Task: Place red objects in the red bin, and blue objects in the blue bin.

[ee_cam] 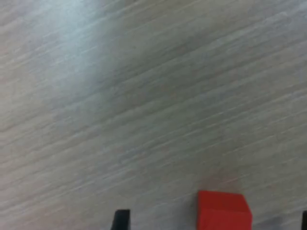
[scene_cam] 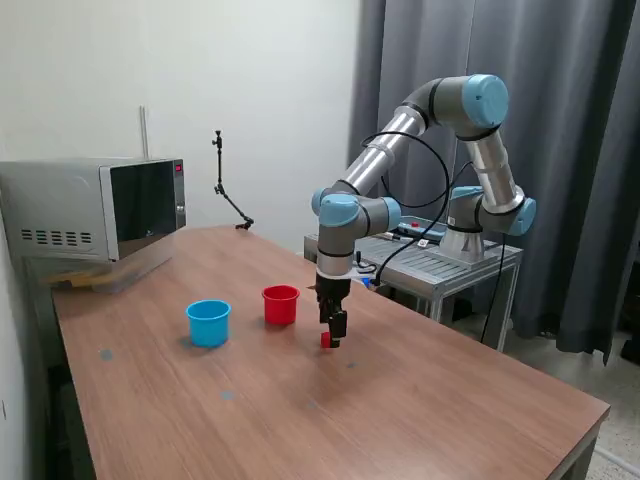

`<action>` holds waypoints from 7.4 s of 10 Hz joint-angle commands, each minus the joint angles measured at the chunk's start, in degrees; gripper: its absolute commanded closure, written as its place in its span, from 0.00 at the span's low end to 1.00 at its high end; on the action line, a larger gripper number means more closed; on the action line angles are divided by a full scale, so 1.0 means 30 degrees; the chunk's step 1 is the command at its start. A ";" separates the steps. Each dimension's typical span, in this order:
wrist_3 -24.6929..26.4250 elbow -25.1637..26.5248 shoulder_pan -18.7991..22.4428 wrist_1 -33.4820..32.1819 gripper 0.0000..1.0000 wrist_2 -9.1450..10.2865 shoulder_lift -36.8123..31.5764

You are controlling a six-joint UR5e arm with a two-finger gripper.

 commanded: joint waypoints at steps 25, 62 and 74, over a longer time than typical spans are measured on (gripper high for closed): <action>-0.0028 0.0239 0.0495 -0.0239 1.00 0.0206 -0.0024; -0.0878 0.0122 -0.3460 0.0377 0.00 -0.2636 -0.2632; -0.2632 0.0182 -0.2347 0.8778 0.00 -0.2899 -1.0302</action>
